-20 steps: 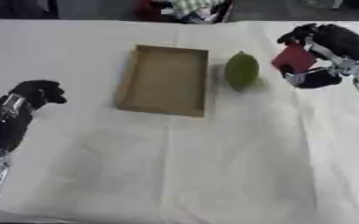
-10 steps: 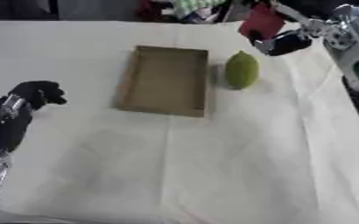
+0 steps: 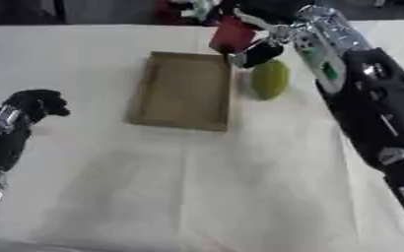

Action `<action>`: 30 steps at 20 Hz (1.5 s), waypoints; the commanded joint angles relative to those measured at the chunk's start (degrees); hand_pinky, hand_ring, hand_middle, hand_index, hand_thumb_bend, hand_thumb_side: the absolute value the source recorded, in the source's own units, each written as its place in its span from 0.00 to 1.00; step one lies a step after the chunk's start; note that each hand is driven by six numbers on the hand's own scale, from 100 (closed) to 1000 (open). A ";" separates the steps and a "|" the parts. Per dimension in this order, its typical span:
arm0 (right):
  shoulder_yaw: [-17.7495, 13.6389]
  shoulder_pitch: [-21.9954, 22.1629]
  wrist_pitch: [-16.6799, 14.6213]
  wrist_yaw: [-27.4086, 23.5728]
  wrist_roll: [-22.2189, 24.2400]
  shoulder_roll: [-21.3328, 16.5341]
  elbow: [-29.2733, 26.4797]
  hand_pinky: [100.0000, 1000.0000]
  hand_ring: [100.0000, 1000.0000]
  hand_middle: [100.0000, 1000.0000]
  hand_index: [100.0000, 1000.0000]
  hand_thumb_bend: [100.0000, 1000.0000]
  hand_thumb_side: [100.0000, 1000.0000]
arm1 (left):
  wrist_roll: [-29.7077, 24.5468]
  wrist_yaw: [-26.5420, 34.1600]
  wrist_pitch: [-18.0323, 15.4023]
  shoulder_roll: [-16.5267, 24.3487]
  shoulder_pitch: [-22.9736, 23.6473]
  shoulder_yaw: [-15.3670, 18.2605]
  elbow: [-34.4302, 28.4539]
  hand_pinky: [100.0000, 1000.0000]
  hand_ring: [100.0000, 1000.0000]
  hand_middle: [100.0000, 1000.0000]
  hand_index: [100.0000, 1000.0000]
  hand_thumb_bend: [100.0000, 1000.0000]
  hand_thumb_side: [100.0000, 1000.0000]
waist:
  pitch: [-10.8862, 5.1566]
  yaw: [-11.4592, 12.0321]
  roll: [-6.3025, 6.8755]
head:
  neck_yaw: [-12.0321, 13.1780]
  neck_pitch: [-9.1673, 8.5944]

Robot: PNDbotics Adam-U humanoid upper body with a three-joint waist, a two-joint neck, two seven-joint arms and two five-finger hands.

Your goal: Pick up objects on the table and place them in the box.

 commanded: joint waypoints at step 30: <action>-11.95 -7.08 6.08 24.35 -8.09 0.43 12.88 0.84 0.97 1.00 1.00 0.00 0.27 | 0.11 0.64 0.20 0.81 -0.76 -0.26 -0.73 0.68 0.57 0.56 0.72 0.00 1.00 | -0.50 -0.76 -0.29 | -2.10 0.28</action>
